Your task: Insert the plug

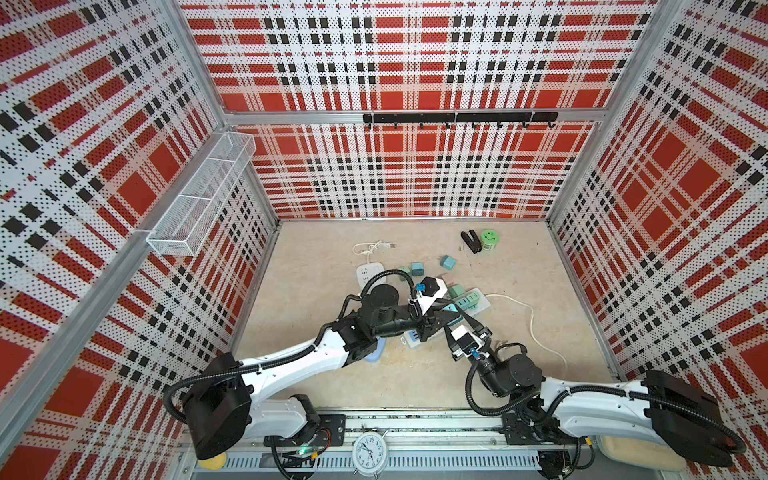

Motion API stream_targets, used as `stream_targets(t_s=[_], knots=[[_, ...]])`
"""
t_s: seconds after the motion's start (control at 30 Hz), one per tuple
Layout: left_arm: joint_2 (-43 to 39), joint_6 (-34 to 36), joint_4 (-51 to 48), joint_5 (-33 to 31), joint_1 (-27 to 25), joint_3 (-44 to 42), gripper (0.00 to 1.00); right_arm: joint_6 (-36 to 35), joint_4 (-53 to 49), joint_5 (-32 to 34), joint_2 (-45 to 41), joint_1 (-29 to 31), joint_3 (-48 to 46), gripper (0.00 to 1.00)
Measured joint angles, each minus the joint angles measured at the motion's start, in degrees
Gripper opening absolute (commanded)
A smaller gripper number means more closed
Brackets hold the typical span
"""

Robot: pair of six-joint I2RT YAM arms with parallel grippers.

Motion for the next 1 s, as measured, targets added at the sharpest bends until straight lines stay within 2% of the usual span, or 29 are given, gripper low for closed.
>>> stream_targets(t_s=[0.13, 0.23, 0.47, 0.7, 0.8, 0.9, 1.0], knots=[[0.0, 0.0, -1.2, 0.7, 0.8, 0.0, 0.00, 1.8, 0.7, 0.7, 0.0, 0.0, -0.5, 0.88], [0.0, 0.0, -1.8, -0.1, 2.1, -0.4, 0.00, 4.4, -0.3, 1.0, -0.9, 0.0, -1.1, 0.93], [0.1, -0.2, -3.4, -6.2, 5.7, -2.8, 0.00, 12.2, -8.0, 2.5, -11.0, 0.0, -1.8, 1.00], [1.9, -0.2, -4.3, -9.8, 7.6, -3.4, 0.00, 20.7, -13.1, 11.0, -22.6, -2.0, -6.8, 1.00], [2.9, -0.2, -4.2, -10.3, 7.6, -3.4, 0.00, 27.2, -21.6, 13.1, -26.3, -7.0, -6.5, 1.00], [4.9, 0.2, -4.3, -10.3, 7.6, -3.4, 0.00, 35.2, -33.6, 11.9, -28.4, -17.0, -4.0, 1.00], [7.5, 0.7, -4.7, -10.3, 7.6, -2.9, 0.00, 41.7, -42.1, 7.8, -29.7, -28.2, -2.7, 1.00]])
